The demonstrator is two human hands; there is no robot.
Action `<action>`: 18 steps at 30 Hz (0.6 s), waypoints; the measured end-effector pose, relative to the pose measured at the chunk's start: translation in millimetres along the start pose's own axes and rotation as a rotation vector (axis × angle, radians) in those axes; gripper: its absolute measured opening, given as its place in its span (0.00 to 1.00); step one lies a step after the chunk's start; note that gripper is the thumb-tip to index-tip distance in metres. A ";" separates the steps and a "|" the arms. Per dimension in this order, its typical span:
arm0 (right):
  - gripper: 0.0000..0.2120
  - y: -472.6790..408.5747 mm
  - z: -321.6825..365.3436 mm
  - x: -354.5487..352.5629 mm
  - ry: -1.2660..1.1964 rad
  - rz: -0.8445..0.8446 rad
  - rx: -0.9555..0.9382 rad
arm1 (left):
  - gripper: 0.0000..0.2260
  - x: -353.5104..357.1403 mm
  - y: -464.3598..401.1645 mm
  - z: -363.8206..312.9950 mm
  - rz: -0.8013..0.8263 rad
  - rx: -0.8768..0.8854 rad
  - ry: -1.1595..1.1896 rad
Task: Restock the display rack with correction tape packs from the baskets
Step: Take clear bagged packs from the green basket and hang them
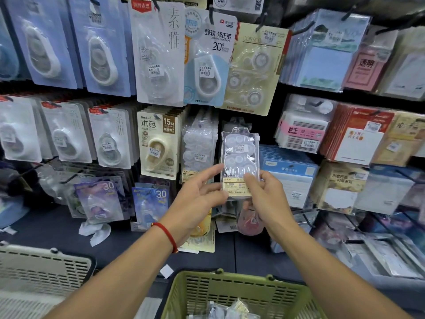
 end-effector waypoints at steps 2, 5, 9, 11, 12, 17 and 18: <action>0.14 -5.6 -1.2 -1.8 0.232 0.047 -0.011 | 0.28 -1.7 -5.7 1.6 -0.045 0.003 -0.086; 0.26 -13.0 -11.1 -7.0 0.677 0.109 -0.007 | 0.28 -10.0 -11.4 6.5 -0.141 0.027 -0.397; 0.15 -3.3 -30.3 -14.2 0.871 0.239 0.023 | 0.22 -8.0 -6.2 29.0 -0.076 0.000 -0.699; 0.11 6.3 -50.8 -15.8 0.979 0.379 0.029 | 0.19 0.6 4.3 46.5 -0.028 -0.015 -0.763; 0.11 12.7 -64.8 -16.2 1.031 0.470 0.040 | 0.18 5.9 11.6 58.0 -0.002 -0.027 -0.783; 0.13 68.8 -173.9 -22.7 1.136 0.816 0.212 | 0.14 23.9 65.7 156.4 0.181 -0.266 -0.896; 0.13 85.3 -198.9 -24.0 1.145 0.849 0.260 | 0.13 22.5 79.4 180.2 0.194 -0.336 -0.903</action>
Point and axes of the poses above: each hand's wrist, its own y-axis away from the middle knuckle, its own x-axis out of the palm, z = x × y, the point moved 2 cm from there along -y, towards the middle knuckle, and after that the axes turned 3 degrees about -x, right-handed, at the moved point
